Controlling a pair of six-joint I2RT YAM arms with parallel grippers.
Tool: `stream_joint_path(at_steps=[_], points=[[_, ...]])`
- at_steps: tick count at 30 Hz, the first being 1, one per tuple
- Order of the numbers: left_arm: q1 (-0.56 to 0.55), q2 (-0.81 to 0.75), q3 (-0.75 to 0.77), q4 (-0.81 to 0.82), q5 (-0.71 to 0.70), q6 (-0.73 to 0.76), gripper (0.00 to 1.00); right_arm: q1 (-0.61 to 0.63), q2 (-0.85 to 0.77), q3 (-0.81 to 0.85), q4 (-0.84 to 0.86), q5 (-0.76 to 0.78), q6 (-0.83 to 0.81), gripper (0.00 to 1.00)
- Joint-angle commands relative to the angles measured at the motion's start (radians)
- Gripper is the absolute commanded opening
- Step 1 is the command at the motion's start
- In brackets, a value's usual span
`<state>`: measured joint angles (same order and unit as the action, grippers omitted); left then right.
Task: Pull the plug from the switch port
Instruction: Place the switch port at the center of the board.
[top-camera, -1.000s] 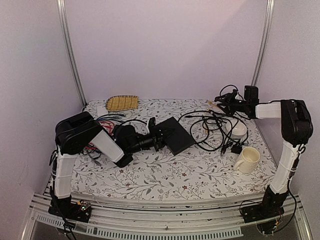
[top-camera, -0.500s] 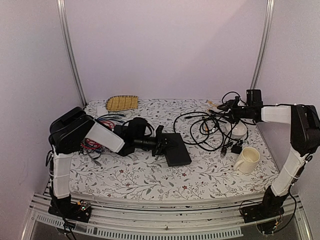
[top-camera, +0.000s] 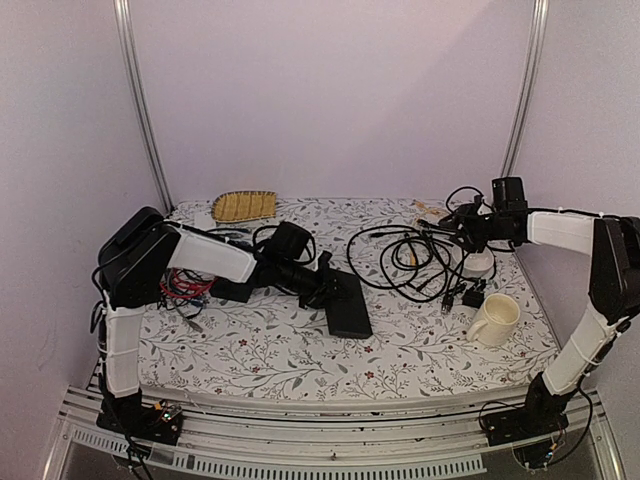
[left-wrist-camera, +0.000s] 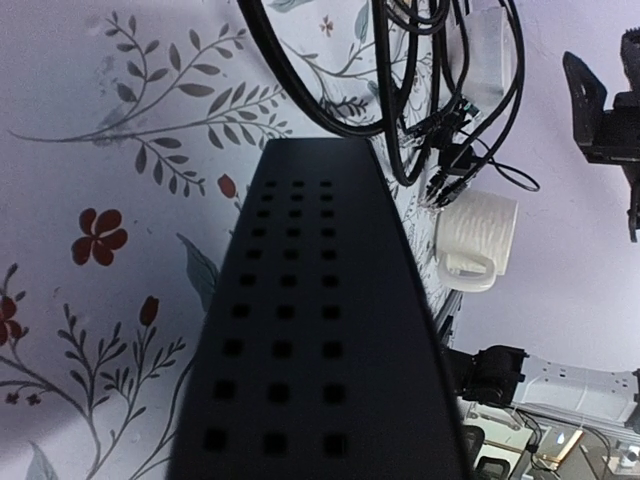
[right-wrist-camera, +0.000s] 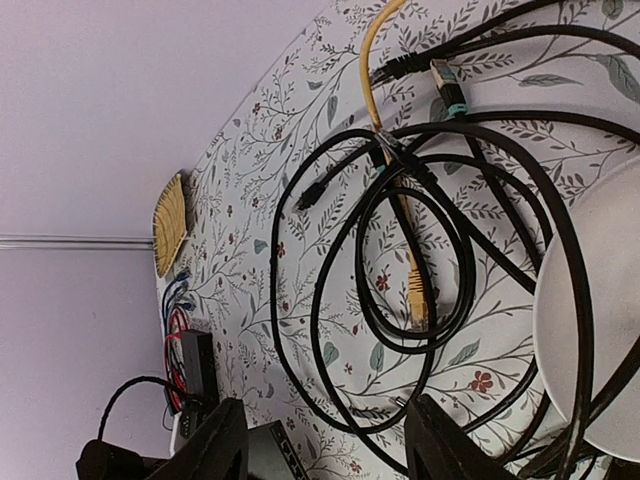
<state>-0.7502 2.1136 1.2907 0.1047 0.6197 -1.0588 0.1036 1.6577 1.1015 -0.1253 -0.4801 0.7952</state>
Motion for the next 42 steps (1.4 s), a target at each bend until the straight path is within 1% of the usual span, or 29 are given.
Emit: stream_joint_path(at_steps=[1,4,9,11,14,17,21,29,33,36,39,42], points=[[0.012,0.006,0.076,-0.142,-0.001,0.095,0.08,0.019,-0.049,-0.012,-0.07,0.085,-0.041,0.55],[0.018,0.018,0.094,-0.189,-0.005,0.115,0.14,0.025,-0.059,-0.011,-0.085,0.115,-0.052,0.55],[0.021,0.041,0.139,-0.291,-0.019,0.155,0.33,0.035,-0.082,-0.015,-0.088,0.146,-0.063,0.56],[0.021,0.043,0.15,-0.319,-0.028,0.166,0.39,0.044,-0.091,-0.016,-0.088,0.16,-0.067,0.56],[0.022,0.049,0.166,-0.36,-0.029,0.182,0.45,0.056,-0.1,-0.017,-0.085,0.176,-0.072,0.56],[0.025,0.044,0.165,-0.383,-0.034,0.184,0.48,0.07,-0.112,-0.023,-0.074,0.186,-0.075,0.56],[0.032,0.019,0.163,-0.443,-0.075,0.194,0.53,0.092,-0.131,-0.025,-0.065,0.211,-0.086,0.56],[0.048,-0.055,0.13,-0.535,-0.142,0.217,0.56,0.141,-0.141,-0.011,-0.064,0.237,-0.121,0.56],[0.048,-0.091,0.105,-0.537,-0.159,0.209,0.57,0.161,-0.14,-0.006,-0.063,0.239,-0.132,0.56],[0.046,-0.104,0.095,-0.521,-0.142,0.207,0.61,0.169,-0.137,0.002,-0.065,0.238,-0.141,0.56],[0.045,-0.112,0.09,-0.522,-0.14,0.21,0.62,0.173,-0.137,0.008,-0.066,0.235,-0.147,0.56],[0.046,-0.136,0.068,-0.526,-0.17,0.208,0.62,0.175,-0.137,0.015,-0.074,0.231,-0.156,0.56]])
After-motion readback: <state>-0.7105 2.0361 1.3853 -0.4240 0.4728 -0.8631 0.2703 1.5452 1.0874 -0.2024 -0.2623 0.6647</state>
